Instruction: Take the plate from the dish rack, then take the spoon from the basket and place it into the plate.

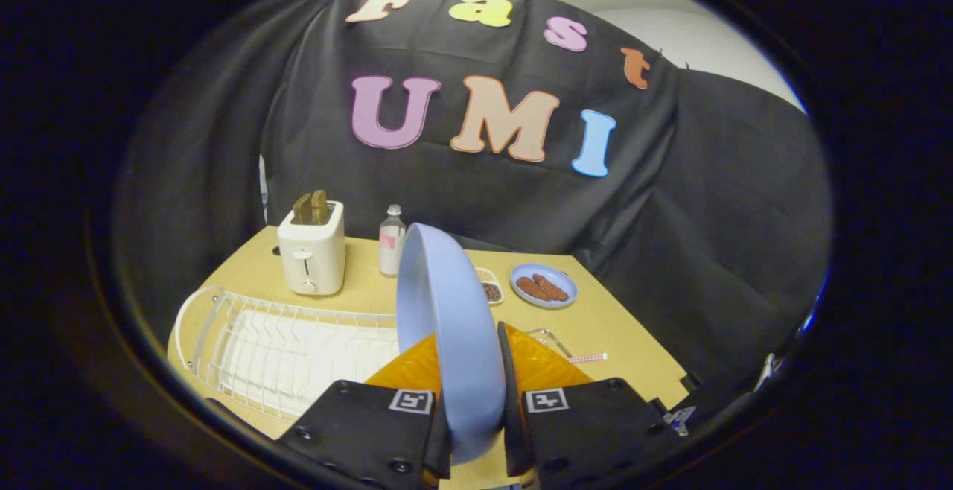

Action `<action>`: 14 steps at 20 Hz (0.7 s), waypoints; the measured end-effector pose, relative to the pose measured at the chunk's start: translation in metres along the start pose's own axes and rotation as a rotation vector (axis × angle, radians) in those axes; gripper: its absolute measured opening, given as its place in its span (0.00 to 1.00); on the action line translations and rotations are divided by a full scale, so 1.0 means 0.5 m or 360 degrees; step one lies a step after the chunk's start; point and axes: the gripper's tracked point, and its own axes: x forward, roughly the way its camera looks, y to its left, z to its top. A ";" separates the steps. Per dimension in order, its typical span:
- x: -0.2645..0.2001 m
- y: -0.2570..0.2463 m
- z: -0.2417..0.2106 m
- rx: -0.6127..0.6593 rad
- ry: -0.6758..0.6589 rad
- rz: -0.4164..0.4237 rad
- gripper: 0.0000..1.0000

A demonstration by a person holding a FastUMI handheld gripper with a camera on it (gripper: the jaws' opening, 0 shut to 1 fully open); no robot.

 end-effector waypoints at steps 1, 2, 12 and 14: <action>-0.012 -0.035 0.001 0.0035 -0.0005 -0.0038 0.31; -0.024 -0.070 0.002 0.0064 -0.0009 -0.0089 0.31; -0.098 -0.326 -0.128 0.0450 0.0157 -0.0444 0.31; -0.094 -0.359 -0.175 0.0525 0.0210 -0.0493 0.31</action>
